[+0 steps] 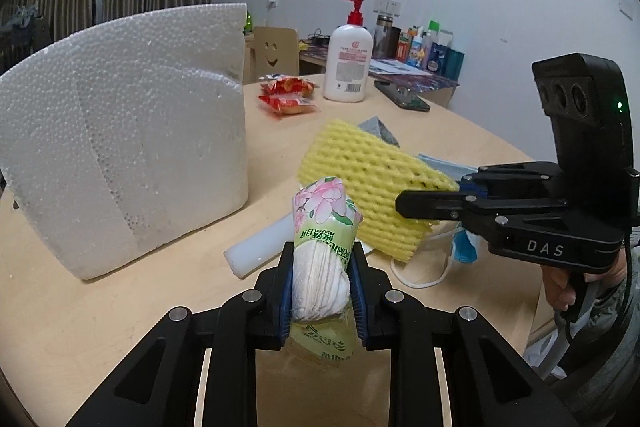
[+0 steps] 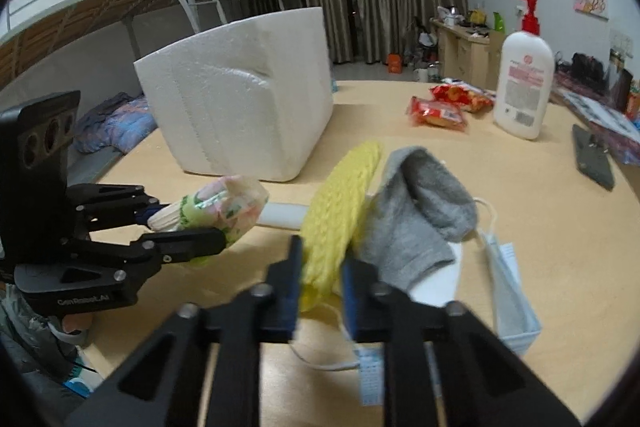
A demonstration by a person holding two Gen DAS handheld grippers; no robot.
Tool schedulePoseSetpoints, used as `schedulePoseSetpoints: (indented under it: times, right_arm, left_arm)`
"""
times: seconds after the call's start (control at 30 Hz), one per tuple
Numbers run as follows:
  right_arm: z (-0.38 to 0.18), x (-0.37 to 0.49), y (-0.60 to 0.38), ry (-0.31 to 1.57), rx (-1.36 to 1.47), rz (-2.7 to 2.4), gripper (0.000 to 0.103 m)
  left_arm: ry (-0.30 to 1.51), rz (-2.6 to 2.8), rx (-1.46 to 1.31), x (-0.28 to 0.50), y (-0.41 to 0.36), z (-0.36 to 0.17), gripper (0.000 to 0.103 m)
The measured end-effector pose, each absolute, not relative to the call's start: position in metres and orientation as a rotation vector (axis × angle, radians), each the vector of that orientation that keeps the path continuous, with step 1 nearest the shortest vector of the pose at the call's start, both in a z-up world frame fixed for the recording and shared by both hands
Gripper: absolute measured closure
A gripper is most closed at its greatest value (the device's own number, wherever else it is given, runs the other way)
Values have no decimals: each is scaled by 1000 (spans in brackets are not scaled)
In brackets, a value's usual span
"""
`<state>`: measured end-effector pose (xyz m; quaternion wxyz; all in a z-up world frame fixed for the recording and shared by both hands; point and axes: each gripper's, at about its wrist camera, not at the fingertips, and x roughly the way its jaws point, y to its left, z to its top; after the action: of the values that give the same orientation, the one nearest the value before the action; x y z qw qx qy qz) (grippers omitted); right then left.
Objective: Organize soft objects
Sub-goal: 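Grasp the tissue packet with the left tool while the right tool grasps the yellow net, then lift the tissue packet and yellow net over the white foam box with both tools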
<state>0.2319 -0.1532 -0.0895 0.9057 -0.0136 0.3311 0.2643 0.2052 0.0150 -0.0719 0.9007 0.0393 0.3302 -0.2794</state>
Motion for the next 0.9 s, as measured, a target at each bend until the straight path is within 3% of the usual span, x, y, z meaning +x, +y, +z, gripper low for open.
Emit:
schedulePoseSetpoints:
  times: [0.4,0.9]
  right_arm:
    - [-52,205,-165,538,42,575,91]
    - [-17,155,-173,389,42,636,91]
  left_arm:
    - [579,-519,9,182,32,-46,77]
    - [429,-394,22,97,42,3,77]
